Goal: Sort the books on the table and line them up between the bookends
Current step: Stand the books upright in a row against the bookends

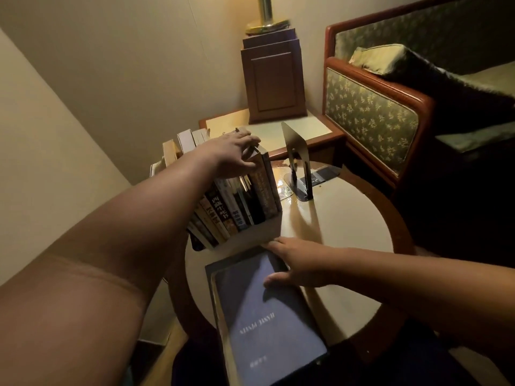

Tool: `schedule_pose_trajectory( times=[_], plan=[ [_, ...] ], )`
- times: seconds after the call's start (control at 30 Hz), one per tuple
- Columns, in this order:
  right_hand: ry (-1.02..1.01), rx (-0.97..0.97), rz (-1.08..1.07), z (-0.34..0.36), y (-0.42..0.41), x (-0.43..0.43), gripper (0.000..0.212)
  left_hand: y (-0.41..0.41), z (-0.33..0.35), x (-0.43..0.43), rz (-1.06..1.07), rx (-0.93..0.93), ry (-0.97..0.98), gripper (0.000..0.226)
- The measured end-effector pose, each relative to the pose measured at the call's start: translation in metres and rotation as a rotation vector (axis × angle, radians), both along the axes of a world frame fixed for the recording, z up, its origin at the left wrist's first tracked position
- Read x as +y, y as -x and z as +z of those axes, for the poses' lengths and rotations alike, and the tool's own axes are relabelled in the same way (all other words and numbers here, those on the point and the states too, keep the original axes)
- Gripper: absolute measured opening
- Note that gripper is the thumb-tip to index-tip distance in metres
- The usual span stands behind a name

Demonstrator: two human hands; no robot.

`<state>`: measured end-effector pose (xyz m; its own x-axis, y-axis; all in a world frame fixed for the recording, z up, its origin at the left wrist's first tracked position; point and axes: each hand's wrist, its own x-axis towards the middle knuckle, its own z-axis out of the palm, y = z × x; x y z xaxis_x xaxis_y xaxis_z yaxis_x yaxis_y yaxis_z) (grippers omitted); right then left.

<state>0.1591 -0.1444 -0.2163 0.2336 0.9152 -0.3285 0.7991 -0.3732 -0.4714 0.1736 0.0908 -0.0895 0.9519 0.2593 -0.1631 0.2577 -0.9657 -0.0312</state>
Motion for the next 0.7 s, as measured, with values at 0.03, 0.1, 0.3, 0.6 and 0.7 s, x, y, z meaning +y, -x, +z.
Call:
schedule_pose_trajectory(
  times=[0.03,0.1,0.3,0.6,0.7],
  plan=[
    [-0.014,0.020,-0.037,0.000,0.002,-0.001,0.082,0.000,0.000,-0.001,0.002,-0.002,-0.001,0.077],
    [-0.046,0.062,-0.131,0.001,0.003,-0.005,0.070,0.001,0.001,-0.002,0.011,-0.002,0.004,0.077],
    [-0.099,0.276,-0.323,-0.011,0.002,-0.025,0.058,0.002,0.000,-0.002,0.011,-0.015,0.003,0.078],
    [-0.091,0.749,-0.576,-0.014,-0.020,-0.050,0.048,0.000,-0.005,0.003,0.014,-0.020,0.016,0.077],
    [-0.119,0.810,-0.656,-0.017,-0.036,-0.059,0.054,-0.001,-0.005,0.004,0.018,-0.019,0.018,0.077]
  ],
)
